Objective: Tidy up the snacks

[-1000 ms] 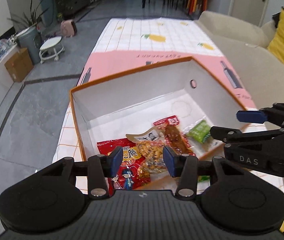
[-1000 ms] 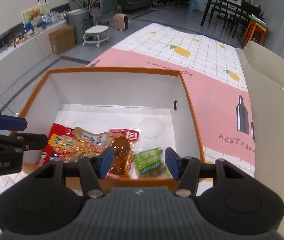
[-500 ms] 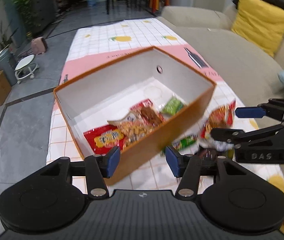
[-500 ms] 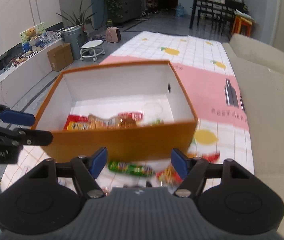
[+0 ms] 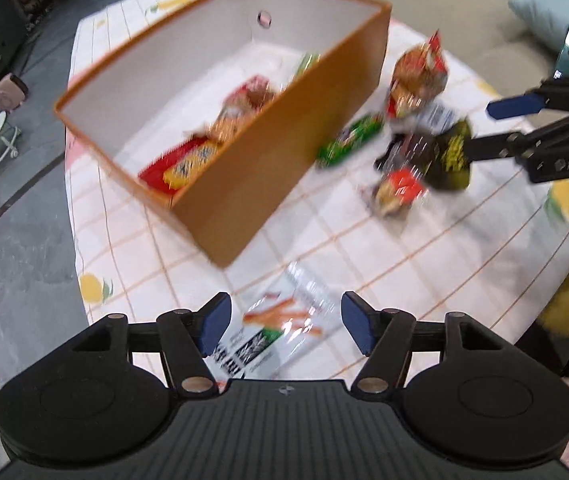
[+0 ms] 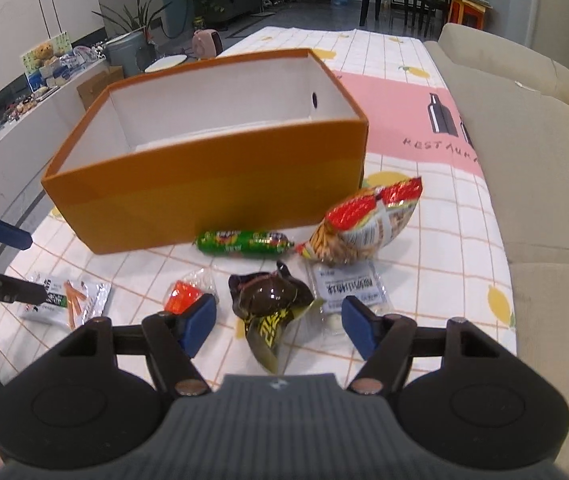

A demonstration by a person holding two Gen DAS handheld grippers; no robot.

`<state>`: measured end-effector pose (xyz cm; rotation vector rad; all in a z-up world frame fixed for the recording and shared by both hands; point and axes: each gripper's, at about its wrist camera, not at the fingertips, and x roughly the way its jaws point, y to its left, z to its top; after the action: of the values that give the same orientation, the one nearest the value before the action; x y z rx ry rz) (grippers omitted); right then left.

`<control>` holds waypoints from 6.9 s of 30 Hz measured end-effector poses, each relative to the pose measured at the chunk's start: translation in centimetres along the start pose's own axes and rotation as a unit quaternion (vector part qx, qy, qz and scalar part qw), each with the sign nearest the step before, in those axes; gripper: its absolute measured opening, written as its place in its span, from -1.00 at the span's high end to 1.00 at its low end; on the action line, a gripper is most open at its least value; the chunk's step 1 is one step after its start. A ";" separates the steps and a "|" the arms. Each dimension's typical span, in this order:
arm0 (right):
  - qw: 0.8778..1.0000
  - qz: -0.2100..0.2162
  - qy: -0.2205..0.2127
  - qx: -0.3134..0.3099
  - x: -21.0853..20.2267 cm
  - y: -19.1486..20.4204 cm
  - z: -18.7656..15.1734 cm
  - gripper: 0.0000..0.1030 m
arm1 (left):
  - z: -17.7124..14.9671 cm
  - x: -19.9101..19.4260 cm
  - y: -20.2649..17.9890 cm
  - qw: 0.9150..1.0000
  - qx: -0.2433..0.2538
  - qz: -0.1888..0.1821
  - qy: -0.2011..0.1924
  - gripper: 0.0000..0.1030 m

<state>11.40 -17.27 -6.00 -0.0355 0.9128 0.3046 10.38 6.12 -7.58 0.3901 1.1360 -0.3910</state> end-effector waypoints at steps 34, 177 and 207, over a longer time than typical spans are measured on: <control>0.998 0.051 0.047 -0.007 3.6 3.2 -0.9 -0.31 | 0.3 5.7 0.4 0.995 -0.019 -0.012 0.094 0.20; 0.986 0.138 -0.073 0.051 4.5 -2.9 16.3 0.40 | 14.0 0.6 6.9 0.963 -0.242 0.017 -0.115 -0.11; 0.990 0.066 -0.110 0.061 5.0 -6.0 18.6 0.35 | 14.7 2.8 5.8 0.968 -0.233 0.000 -0.096 -0.11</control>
<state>30.31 -18.82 0.89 0.1687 0.7136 0.3679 25.91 3.66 -4.18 -0.0611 1.0012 -0.1482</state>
